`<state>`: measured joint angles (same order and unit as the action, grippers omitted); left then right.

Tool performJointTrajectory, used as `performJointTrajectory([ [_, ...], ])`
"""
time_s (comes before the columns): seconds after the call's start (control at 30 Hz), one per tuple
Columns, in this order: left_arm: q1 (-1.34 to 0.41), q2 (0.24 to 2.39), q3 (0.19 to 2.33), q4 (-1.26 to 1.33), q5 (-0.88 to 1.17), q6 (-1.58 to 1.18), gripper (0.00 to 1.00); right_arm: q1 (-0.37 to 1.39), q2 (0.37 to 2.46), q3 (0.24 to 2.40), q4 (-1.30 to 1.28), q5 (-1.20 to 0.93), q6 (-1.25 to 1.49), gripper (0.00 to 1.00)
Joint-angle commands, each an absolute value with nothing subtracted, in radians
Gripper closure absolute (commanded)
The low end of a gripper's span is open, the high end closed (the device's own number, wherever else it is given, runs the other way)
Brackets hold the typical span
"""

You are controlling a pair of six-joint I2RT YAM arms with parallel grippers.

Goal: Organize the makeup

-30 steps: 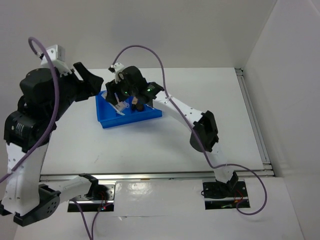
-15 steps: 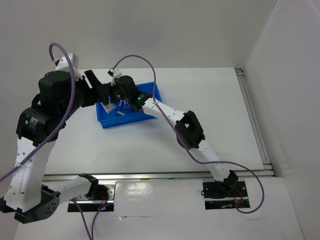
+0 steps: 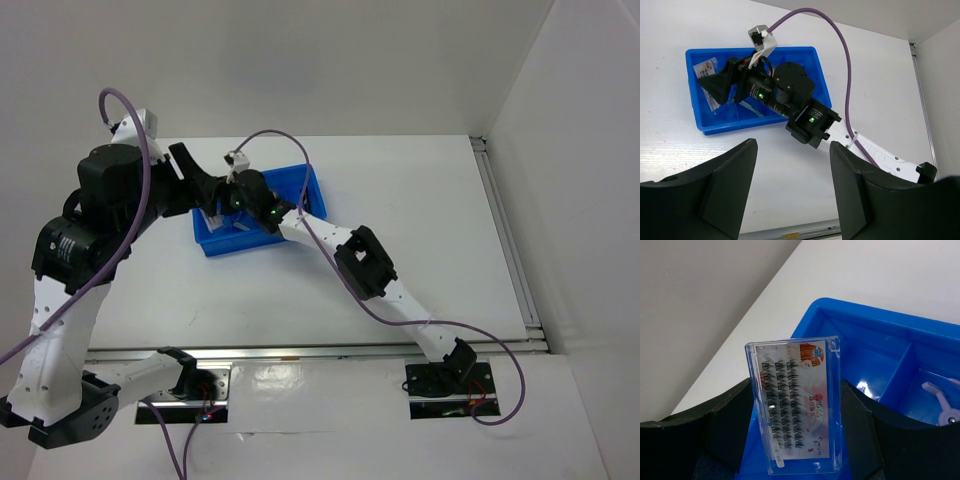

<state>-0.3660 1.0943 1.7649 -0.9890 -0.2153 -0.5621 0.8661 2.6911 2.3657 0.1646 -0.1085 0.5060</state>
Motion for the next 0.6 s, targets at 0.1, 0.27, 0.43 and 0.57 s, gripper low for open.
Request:
performJointTrajectory([
  [0.1, -0.362, 1.074, 1.761, -0.976, -0.232, -0.580, 0.27, 0.881, 2.666, 2.401, 0.247, -0.057, 0.525, 0.26],
  [0.27, -0.362, 1.074, 1.752, -0.976, -0.232, -0.580, 0.27, 0.881, 2.619, 2.364, 0.256, -0.044, 0.503, 0.01],
  [0.43, -0.362, 1.065, 1.752, -0.976, -0.232, -0.580, 0.27, 0.881, 2.567, 2.364, 0.265, -0.044, 0.436, 0.01],
  [0.57, -0.362, 1.055, 1.763, -0.985, -0.265, -0.580, 0.27, 0.881, 2.443, 2.260, 0.255, -0.002, 0.358, 0.01],
])
